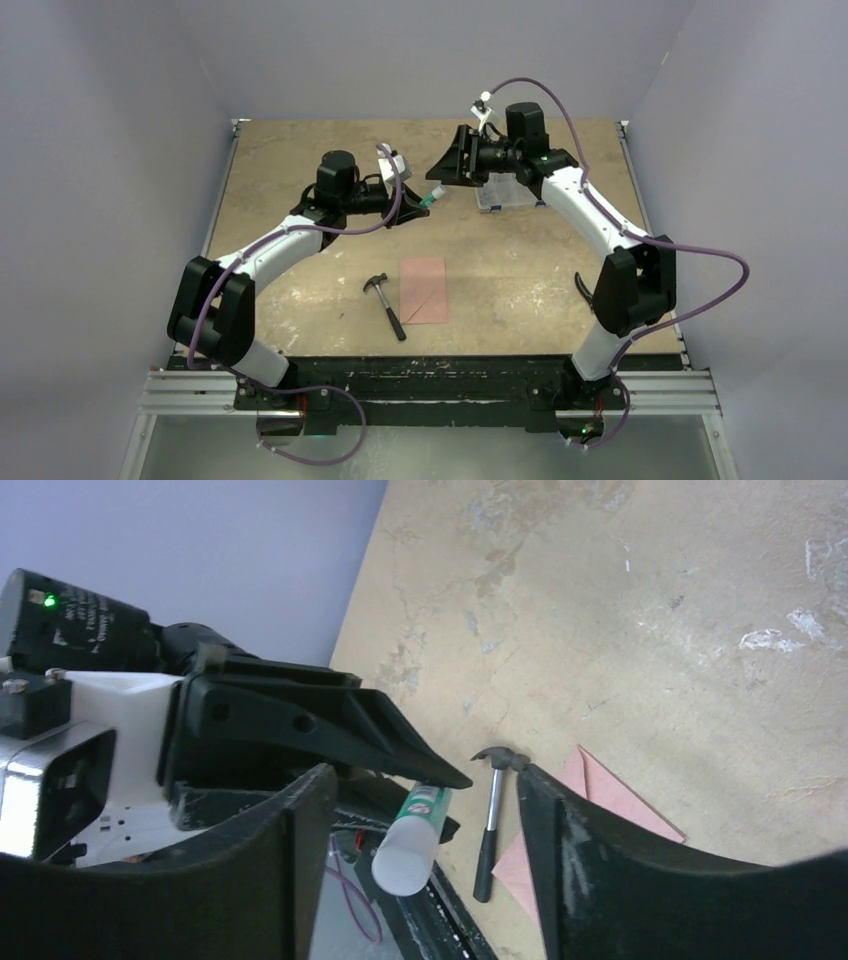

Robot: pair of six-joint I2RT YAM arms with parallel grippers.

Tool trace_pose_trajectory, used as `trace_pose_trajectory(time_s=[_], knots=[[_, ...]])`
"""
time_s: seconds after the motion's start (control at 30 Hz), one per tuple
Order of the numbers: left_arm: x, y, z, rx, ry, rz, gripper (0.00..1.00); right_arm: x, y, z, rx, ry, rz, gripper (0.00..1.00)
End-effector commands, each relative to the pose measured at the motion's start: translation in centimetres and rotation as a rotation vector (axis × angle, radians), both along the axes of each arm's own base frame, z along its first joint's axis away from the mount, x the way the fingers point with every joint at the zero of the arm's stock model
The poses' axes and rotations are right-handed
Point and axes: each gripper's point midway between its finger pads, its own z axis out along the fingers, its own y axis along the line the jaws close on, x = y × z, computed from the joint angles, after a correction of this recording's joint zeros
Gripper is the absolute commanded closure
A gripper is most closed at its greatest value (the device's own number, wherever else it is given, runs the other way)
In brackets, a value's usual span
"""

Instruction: Place the letter into the envelope and seal it

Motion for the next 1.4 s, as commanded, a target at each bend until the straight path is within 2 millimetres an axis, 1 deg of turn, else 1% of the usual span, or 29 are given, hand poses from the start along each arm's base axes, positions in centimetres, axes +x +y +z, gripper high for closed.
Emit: trace_pose_trajectory(time_s=[0.0, 0.13, 0.2, 0.23, 0.27, 0.33, 0.43, 0.53, 0.67, 0.7, 0.8, 0.9, 1.0, 1.13, 1.17, 1.2, 1.3, 1.37], knots=[[0.0, -0.2, 0.8, -0.014, -0.043, -0.022, 1.00, -1.3, -0.4, 3.9, 0.025, -0.061, 0.030, 0.35], [0.2, -0.1, 0.7, -0.002, -0.038, -0.015, 1.00, -2.1, -1.3, 2.1, -0.065, -0.026, 0.036, 0.33], [0.2, -0.1, 0.6, 0.000, -0.037, -0.018, 1.00, -1.9, -1.4, 2.0, -0.073, -0.041, 0.032, 0.35], [0.2, -0.1, 0.5, 0.000, -0.036, -0.018, 1.00, -1.6, -1.3, 1.9, -0.074, -0.045, 0.025, 0.38], [0.2, -0.2, 0.6, 0.000, -0.034, -0.019, 1.00, -1.6, -1.2, 2.0, -0.069, -0.045, 0.032, 0.43], [0.2, -0.1, 0.5, 0.001, -0.032, -0.019, 1.00, -1.5, -1.0, 1.5, -0.074, -0.028, 0.042, 0.56], [0.2, -0.1, 0.6, 0.001, -0.035, -0.014, 1.00, -1.6, -0.9, 1.3, -0.075, -0.025, 0.055, 0.66], [0.4, -0.1, 0.8, 0.002, -0.039, -0.007, 1.00, -1.9, -0.6, 1.6, -0.059, -0.027, 0.072, 0.70], [0.9, -0.1, 1.0, 0.003, -0.046, 0.013, 1.00, -2.2, -0.4, 1.3, -0.065, -0.022, 0.092, 0.71], [1.0, 0.0, 1.1, 0.003, -0.050, 0.018, 1.00, -2.3, -0.4, 1.2, -0.068, -0.020, 0.098, 0.69], [1.4, 0.0, 1.3, 0.005, -0.056, 0.031, 1.00, -2.6, -0.4, 0.8, -0.081, -0.018, 0.107, 0.55], [1.4, 0.0, 1.3, 0.004, -0.054, 0.030, 1.00, -2.6, -0.5, 0.6, -0.091, -0.021, 0.104, 0.51], [1.3, -0.1, 1.3, 0.002, -0.054, 0.025, 1.00, -2.5, -0.4, 0.6, -0.083, -0.021, 0.107, 0.59], [1.2, -0.1, 1.4, -0.001, -0.056, 0.018, 1.00, -2.2, -0.1, 0.2, -0.078, -0.017, 0.105, 0.74], [1.2, -0.1, 1.5, -0.002, -0.060, 0.018, 1.00, -2.2, 0.1, 0.2, -0.072, -0.015, 0.107, 0.78], [1.2, -0.2, 1.6, -0.006, -0.067, 0.012, 1.00, -2.3, 0.5, 0.0, -0.064, -0.010, 0.114, 0.80], [1.5, -0.4, 2.2, -0.011, -0.112, -0.005, 1.00, -2.8, 1.2, -1.6, -0.082, 0.020, 0.134, 0.84], [2.1, -0.4, 2.9, 0.001, -0.158, -0.002, 1.00, -3.2, 1.5, -2.6, -0.100, 0.035, 0.144, 0.91]])
